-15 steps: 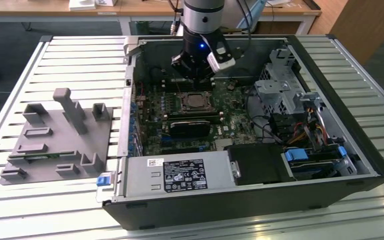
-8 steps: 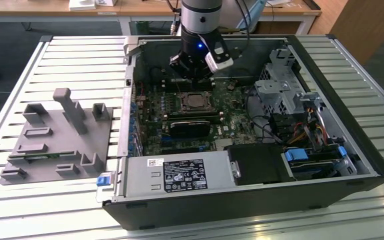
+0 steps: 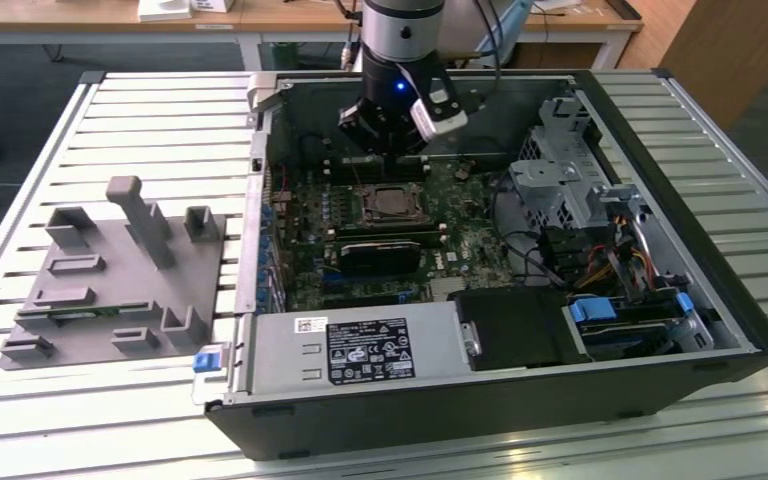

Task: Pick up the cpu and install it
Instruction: 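Install the first cpu locking lever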

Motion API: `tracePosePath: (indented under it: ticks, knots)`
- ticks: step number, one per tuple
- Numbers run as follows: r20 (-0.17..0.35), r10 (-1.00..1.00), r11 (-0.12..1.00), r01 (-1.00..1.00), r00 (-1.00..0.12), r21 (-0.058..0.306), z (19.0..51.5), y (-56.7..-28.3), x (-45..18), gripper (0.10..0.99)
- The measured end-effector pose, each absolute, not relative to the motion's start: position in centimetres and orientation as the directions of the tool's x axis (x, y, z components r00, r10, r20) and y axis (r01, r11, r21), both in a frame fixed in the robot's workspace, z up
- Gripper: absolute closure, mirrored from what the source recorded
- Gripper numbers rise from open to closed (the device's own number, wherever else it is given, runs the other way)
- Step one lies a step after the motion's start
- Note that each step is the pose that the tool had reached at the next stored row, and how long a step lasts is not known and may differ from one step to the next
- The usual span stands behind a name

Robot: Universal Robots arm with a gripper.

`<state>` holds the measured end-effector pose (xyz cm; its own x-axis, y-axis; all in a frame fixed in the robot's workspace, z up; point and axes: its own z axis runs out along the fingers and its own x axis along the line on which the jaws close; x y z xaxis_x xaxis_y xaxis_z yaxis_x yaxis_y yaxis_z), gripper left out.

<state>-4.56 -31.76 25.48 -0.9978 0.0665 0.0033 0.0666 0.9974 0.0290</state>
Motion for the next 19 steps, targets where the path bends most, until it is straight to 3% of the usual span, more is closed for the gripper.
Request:
tracePosePath:
  ticks: [19]
  knots:
    - [0.003,0.067,0.997,0.067,-0.998,0.029,25.93,-31.76,-5.07,0.980]
